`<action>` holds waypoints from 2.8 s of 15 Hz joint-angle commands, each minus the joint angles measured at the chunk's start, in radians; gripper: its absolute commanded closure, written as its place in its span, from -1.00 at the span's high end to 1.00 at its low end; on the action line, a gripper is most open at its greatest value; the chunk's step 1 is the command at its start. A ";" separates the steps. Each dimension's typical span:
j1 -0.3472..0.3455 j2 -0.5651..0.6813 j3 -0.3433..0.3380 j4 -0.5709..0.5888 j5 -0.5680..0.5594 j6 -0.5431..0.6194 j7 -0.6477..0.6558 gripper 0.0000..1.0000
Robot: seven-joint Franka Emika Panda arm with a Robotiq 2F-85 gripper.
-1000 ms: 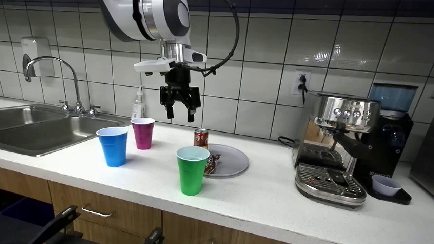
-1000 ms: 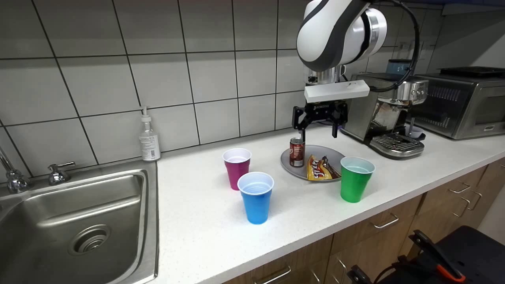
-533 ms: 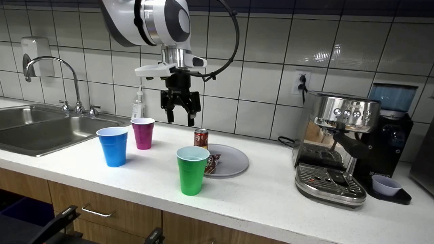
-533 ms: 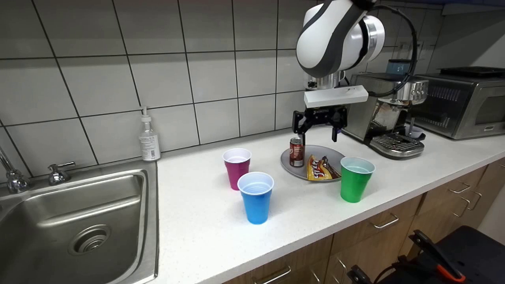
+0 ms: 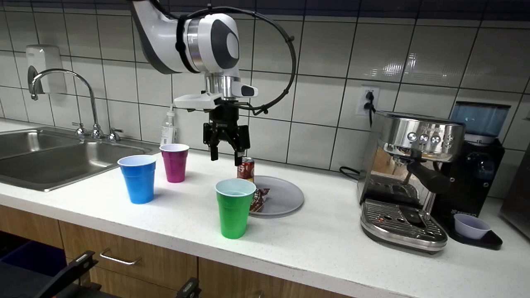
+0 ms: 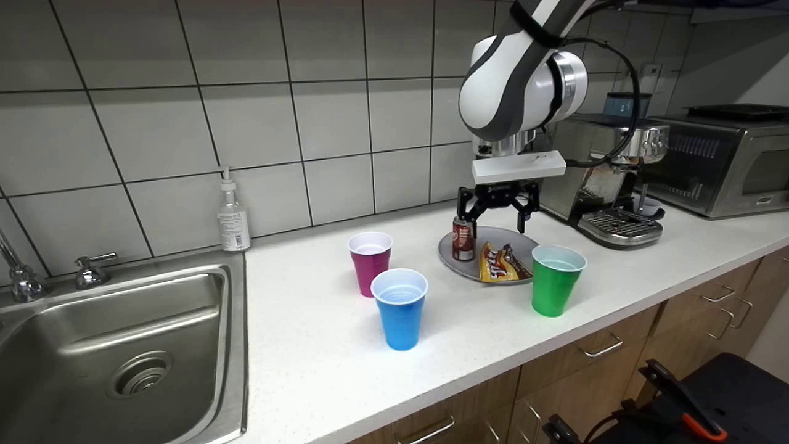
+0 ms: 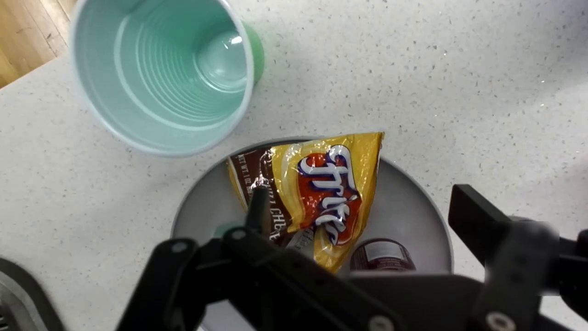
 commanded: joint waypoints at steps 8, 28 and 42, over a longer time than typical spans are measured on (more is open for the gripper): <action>0.051 0.181 -0.052 0.209 0.009 -0.031 0.006 1.00; 0.066 0.403 -0.072 0.494 0.081 -0.103 -0.014 1.00; 0.048 0.440 -0.071 0.550 0.110 -0.118 -0.054 -0.23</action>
